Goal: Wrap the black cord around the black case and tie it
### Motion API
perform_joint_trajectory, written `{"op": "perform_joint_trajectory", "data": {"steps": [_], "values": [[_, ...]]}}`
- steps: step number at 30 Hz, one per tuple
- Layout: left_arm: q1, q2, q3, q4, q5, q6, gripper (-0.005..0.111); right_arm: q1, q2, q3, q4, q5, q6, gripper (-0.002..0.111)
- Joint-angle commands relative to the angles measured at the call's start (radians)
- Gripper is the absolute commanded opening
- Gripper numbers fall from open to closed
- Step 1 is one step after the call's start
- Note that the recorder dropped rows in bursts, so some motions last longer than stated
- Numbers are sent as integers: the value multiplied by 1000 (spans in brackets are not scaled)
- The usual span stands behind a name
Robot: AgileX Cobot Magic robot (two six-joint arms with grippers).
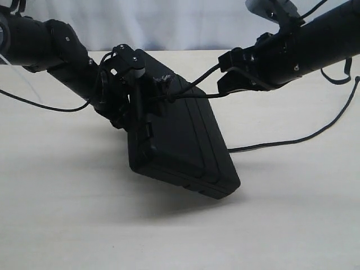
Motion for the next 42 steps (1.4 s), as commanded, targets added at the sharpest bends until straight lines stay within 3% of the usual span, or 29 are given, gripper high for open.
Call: {"op": "perform_joint_trajectory", "data": {"steps": [1, 6, 10, 12, 14, 17, 21, 26, 33, 42], "values": [[19, 1, 93, 25, -96, 5, 46, 1, -8, 3, -21, -22, 3, 4], [-63, -3, 91, -106, -168, 77, 46, 1, -8, 3, -21, -21, 3, 4], [-76, -3, 91, -157, -181, 77, 48, 1, -8, 3, -21, -21, 3, 4], [-76, -3, 91, -160, -154, 77, 67, 1, -8, 3, -21, -23, 3, 4], [-76, -18, 89, -162, -103, 71, 76, 1, -8, 3, -21, -25, 3, 4], [-76, -123, 89, -162, -7, 70, 76, 1, -8, 3, -21, -25, 3, 4], [-70, -138, 100, -105, 100, 38, 76, 1, -8, 3, -21, 17, 4, 4], [-13, -138, 100, -101, 95, -11, 76, 1, -8, 3, -32, -2, 26, 4], [-11, -217, 98, -72, 107, -11, 76, 1, -8, 3, -32, -17, 42, 4], [11, -214, 100, 139, 96, -208, 76, 1, -8, 12, -39, 31, 48, 4]]}}
